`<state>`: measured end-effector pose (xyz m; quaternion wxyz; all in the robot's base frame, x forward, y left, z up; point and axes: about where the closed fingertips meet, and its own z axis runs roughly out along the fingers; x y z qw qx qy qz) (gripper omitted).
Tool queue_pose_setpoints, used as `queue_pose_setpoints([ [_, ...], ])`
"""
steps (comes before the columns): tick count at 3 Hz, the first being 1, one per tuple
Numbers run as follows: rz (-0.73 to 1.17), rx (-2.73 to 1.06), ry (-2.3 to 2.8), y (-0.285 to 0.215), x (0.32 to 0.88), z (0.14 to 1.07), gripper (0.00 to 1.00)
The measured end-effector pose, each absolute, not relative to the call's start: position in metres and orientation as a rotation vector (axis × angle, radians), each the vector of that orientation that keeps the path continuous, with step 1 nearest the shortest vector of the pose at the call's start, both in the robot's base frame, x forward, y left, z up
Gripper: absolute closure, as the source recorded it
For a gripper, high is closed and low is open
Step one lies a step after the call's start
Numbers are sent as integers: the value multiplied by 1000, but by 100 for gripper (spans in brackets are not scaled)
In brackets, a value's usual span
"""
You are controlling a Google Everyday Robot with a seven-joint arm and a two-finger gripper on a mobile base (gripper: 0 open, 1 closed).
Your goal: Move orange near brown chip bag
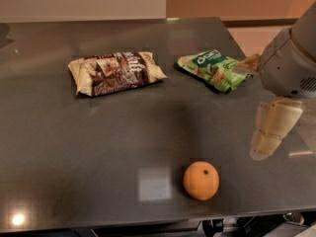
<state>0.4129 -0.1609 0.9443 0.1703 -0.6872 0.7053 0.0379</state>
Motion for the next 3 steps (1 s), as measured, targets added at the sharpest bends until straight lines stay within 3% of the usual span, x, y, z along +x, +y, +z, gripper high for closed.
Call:
queue_pose_setpoints([
  [3, 327, -2237, 1737, -108, 358, 877, 0],
])
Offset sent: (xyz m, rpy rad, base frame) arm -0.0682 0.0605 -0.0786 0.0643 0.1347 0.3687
